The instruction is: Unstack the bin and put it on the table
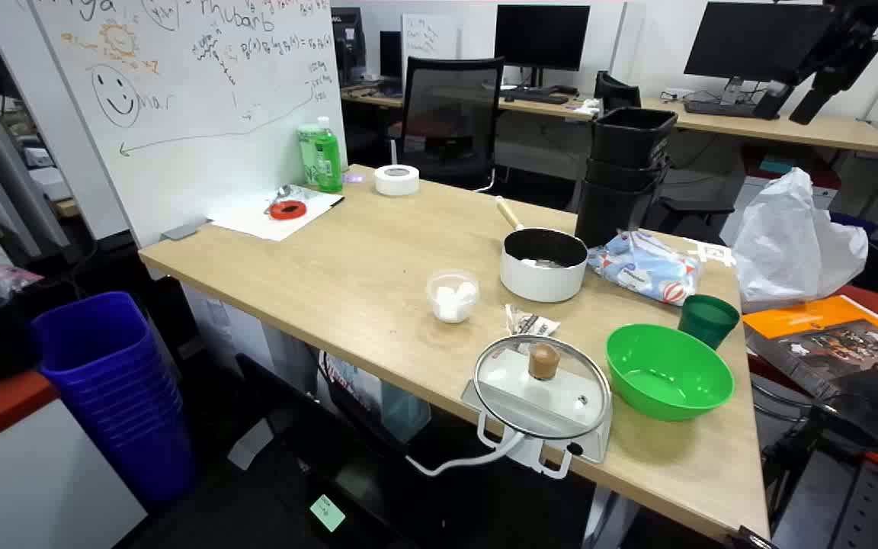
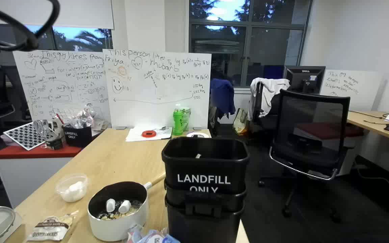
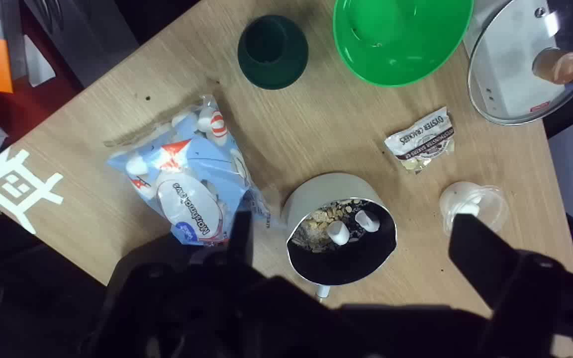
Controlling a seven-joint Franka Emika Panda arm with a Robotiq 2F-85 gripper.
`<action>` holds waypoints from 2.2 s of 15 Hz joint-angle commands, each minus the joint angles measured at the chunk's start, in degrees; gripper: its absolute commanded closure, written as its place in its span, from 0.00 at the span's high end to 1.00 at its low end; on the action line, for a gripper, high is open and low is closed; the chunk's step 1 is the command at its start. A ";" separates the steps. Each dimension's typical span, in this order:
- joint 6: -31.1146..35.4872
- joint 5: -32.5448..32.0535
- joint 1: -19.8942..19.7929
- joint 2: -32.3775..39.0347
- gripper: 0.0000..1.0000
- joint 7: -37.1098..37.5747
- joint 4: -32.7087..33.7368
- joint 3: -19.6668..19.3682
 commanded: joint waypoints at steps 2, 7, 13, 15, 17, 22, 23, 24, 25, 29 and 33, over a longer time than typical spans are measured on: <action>-0.17 0.76 -1.17 0.20 1.00 -0.60 0.13 1.03; -0.17 0.76 -1.17 0.20 1.00 -0.60 0.13 1.03; -0.17 0.76 -1.17 0.20 1.00 -0.60 0.13 1.03; -0.17 0.76 -1.17 0.20 1.00 -0.60 0.13 1.03; -0.17 0.76 -1.17 0.20 1.00 -0.60 0.13 1.03; 1.71 2.11 -1.02 1.19 1.00 1.33 0.32 1.42; 2.52 3.16 -1.10 2.11 1.00 3.46 0.64 1.83; 5.51 4.04 -1.43 2.70 1.00 6.24 0.30 2.56; 7.42 5.16 -1.43 3.39 1.00 8.47 0.44 3.07; 20.34 5.36 -3.13 9.61 1.00 21.28 1.97 7.55; 28.84 -1.07 -8.28 18.46 1.00 36.96 6.92 12.63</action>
